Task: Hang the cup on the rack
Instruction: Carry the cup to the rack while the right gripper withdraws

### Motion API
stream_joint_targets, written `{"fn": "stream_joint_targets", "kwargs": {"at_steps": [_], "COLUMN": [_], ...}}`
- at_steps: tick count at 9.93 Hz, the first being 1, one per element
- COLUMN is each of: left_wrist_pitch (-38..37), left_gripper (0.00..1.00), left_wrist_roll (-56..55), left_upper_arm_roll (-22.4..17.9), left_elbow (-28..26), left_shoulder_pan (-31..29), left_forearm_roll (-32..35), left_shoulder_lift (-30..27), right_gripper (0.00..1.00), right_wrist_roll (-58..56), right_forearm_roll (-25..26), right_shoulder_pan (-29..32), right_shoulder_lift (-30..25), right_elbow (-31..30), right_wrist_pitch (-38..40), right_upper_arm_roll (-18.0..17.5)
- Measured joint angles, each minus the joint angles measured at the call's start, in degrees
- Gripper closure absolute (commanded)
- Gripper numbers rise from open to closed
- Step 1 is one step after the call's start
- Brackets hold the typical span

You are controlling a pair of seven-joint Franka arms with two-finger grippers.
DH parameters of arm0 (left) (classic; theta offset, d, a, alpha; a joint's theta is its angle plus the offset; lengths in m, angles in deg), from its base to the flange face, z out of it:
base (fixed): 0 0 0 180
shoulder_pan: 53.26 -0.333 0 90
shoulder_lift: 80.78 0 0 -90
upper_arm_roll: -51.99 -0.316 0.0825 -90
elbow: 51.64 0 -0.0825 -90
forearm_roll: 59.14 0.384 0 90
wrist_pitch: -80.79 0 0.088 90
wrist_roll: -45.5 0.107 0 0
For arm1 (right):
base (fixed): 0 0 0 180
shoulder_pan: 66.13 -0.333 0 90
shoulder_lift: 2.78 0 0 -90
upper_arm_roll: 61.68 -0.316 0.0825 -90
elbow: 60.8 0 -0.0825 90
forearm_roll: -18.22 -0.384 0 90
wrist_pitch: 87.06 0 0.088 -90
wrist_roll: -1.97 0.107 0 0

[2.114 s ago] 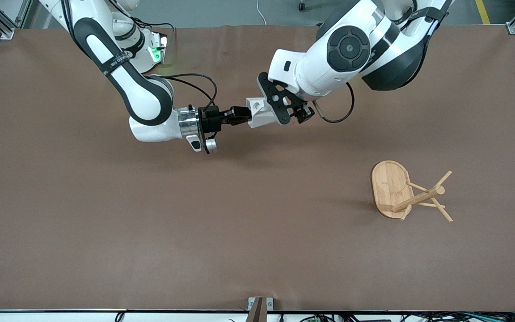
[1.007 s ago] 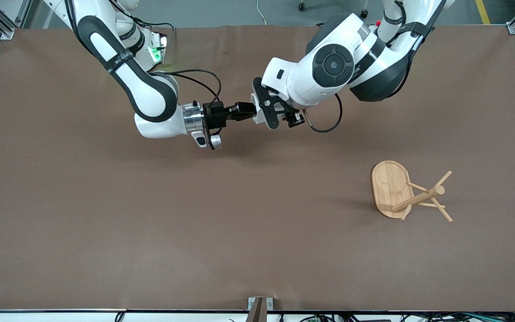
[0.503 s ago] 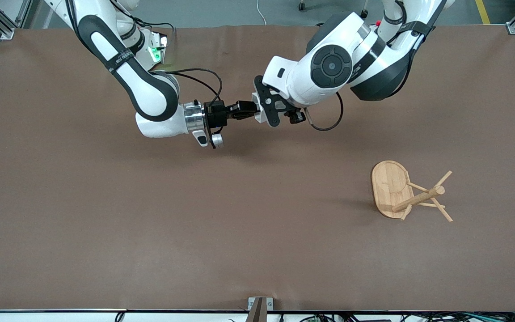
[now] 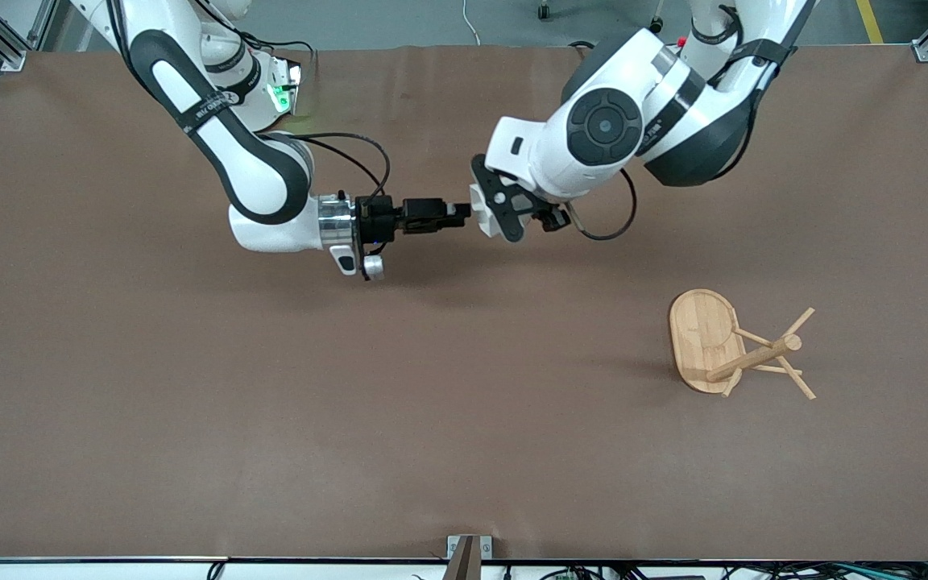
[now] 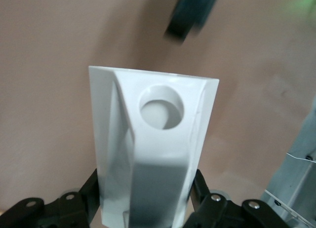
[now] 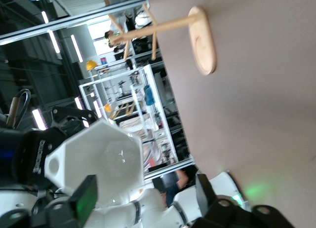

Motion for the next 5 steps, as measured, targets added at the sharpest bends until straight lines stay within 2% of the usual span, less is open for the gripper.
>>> {"fn": "stream_joint_targets", "kwargs": {"at_steps": [1, 2, 3, 5], "left_wrist_pitch": [0.0, -0.1, 0.9, 5.1], "left_gripper": [1.0, 1.0, 1.0, 1.0], "left_wrist_roll": [-1.1, -7.0, -15.6, -22.7], "left_upper_arm_roll": [-0.1, -0.2, -0.2, -0.2], "left_elbow": [-0.3, -0.6, -1.7, -6.6], "left_shoulder_pan": [-2.3, -4.0, -5.1, -9.3], "left_forearm_roll": [2.0, 4.3, 7.1, 9.3], "left_shoulder_lift": [0.0, 0.0, 0.0, 0.0], "right_gripper": [0.0, 0.0, 0.0, 0.0], "right_wrist_roll": [0.3, 2.5, 6.9, 12.7], "right_forearm_roll": [2.6, 6.3, 11.7, 21.9], "right_shoulder_pan": [0.5, 0.9, 1.4, 1.5], "right_shoulder_lift": [-0.9, -2.2, -3.9, -6.2], "right_elbow": [-0.3, -0.4, -0.9, -3.0], "right_wrist_pitch": [-1.4, -3.8, -7.5, -13.8], "right_upper_arm_roll": [2.0, 4.1, 5.7, 8.7]}}
